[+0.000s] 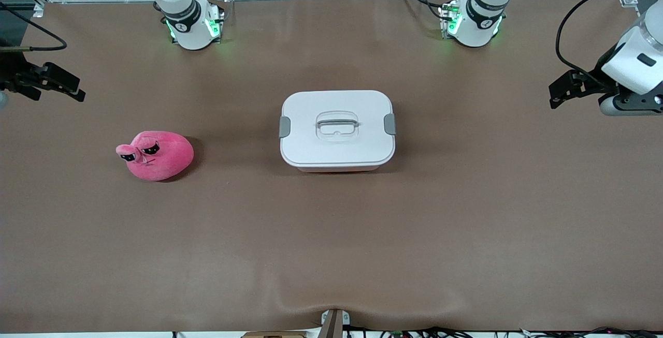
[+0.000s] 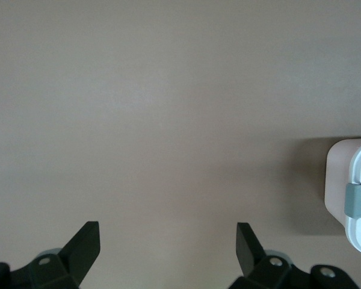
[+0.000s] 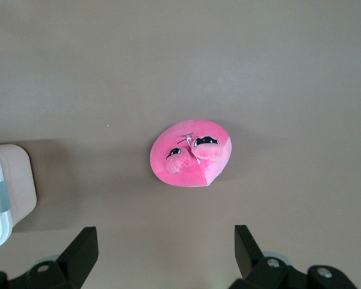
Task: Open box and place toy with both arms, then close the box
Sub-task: 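Raise the left arm from rest toward the white box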
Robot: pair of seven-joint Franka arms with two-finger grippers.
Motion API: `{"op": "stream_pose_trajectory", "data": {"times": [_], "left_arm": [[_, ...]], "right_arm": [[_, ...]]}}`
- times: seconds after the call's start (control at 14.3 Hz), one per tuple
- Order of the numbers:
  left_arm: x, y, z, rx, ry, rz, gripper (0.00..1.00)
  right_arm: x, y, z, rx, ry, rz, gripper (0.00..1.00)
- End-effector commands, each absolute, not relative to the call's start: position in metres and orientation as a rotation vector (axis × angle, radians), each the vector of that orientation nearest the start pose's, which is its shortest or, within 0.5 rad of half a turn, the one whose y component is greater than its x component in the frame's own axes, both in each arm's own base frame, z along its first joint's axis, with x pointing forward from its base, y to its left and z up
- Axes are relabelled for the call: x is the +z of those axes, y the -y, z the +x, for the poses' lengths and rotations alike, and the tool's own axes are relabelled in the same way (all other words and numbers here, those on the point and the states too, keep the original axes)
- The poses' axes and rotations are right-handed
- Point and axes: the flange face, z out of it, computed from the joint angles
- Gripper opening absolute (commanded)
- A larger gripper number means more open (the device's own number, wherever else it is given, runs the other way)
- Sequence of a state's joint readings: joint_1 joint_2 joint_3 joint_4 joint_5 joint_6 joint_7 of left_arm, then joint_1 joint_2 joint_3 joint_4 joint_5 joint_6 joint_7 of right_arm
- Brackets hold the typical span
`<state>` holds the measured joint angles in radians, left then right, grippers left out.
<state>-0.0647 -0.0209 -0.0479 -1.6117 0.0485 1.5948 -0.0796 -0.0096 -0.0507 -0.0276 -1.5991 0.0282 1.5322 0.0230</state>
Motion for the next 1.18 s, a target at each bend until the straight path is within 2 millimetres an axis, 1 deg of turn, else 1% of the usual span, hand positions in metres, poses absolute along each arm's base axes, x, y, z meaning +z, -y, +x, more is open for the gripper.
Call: {"op": "stream_pose_trajectory", "data": {"times": [0.0,0.21,0.35,0.42,0.56,0.63,0.7,0.98,1.05,1.12], "left_arm": [[0.623,0.056,0.550,-0.005,-0.048,-3.090,1.00],[0.619,0.051,0.554,0.007,-0.034,-3.089,1.00],[0.623,0.040,0.564,-0.013,0.000,-3.094,1.00],[0.624,0.034,0.564,-0.014,0.007,-3.098,1.00],[0.618,0.028,0.571,-0.005,0.047,-3.097,1.00],[0.623,0.030,0.577,-0.029,0.038,-3.093,1.00],[0.620,0.029,0.586,-0.029,0.043,-3.093,1.00],[0.603,0.038,0.596,0.003,0.037,-3.106,1.00],[0.600,0.043,0.597,0.011,0.070,-3.105,1.00],[0.599,0.044,0.597,0.012,0.160,-3.103,1.00]], "right_arm": [[0.645,0.020,0.532,-0.010,-0.098,-3.129,1.00],[0.648,0.019,0.531,-0.005,-0.095,-3.126,1.00],[0.648,0.015,0.530,0.005,-0.085,-3.127,1.00],[0.648,0.014,0.530,0.002,-0.081,-3.127,1.00],[0.648,0.017,0.530,0.005,-0.090,-3.125,1.00],[0.647,0.018,0.529,0.014,-0.092,-3.125,1.00],[0.647,0.018,0.529,0.019,-0.092,-3.125,1.00],[0.646,0.016,0.529,0.024,-0.083,-3.125,1.00],[0.643,0.015,0.530,0.031,-0.052,-3.126,1.00],[0.642,0.013,0.530,0.033,-0.011,-3.124,1.00]]}}
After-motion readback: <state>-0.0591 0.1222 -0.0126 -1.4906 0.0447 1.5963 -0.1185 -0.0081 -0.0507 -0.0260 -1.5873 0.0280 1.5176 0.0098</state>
